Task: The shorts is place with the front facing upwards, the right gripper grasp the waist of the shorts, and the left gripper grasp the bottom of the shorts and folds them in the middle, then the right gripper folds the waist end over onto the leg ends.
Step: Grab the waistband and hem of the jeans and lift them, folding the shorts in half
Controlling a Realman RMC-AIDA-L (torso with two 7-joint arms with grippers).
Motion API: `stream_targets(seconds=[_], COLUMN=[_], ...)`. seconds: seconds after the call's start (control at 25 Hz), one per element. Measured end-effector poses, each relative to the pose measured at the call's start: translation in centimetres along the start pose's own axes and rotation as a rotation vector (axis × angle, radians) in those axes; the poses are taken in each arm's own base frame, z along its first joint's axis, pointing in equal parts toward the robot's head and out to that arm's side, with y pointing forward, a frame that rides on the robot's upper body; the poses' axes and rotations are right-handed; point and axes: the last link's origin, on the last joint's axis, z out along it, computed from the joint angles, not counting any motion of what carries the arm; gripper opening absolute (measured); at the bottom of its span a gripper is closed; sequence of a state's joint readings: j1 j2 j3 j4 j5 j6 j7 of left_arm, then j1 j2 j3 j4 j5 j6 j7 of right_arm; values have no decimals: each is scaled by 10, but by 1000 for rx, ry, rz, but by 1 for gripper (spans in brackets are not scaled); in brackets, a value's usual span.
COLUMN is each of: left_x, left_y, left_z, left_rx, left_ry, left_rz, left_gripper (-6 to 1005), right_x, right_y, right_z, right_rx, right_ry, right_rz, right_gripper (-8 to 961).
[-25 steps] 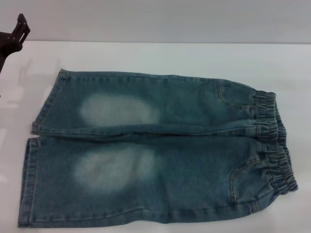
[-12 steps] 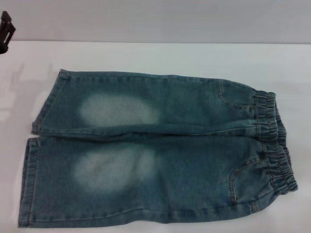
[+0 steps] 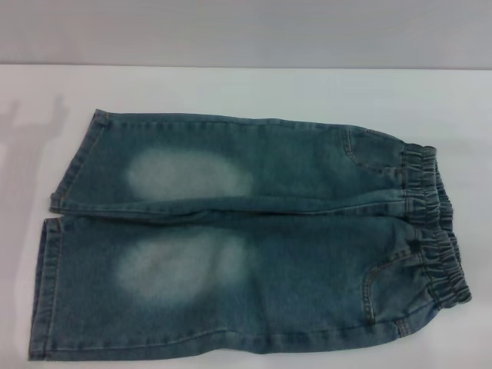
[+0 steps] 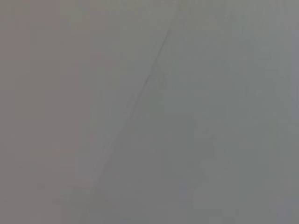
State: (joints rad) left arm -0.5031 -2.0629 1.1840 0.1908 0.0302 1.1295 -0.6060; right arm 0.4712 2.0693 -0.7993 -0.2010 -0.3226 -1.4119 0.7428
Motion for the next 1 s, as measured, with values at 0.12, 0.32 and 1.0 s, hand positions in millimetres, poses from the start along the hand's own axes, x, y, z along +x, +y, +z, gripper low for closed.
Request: stream_targets(seconds=[0.12, 0.32, 1.0], left_x=[6, 19, 63], left_y=[6, 18, 36], left_z=[10, 27, 22], left_rx=[-54, -229, -681], left_ry=[-6, -96, -989], left_rz=[-62, -146, -320], left_gripper=[847, 846, 847], right_x=[0, -1, -15], right_y=[-3, -12, -41], right_z=[-7, -22, -45], right_rx=[-2, 19, 100], right_ry=[18, 42, 71], right_rz=[-2, -17, -79], right_gripper=[575, 575, 570])
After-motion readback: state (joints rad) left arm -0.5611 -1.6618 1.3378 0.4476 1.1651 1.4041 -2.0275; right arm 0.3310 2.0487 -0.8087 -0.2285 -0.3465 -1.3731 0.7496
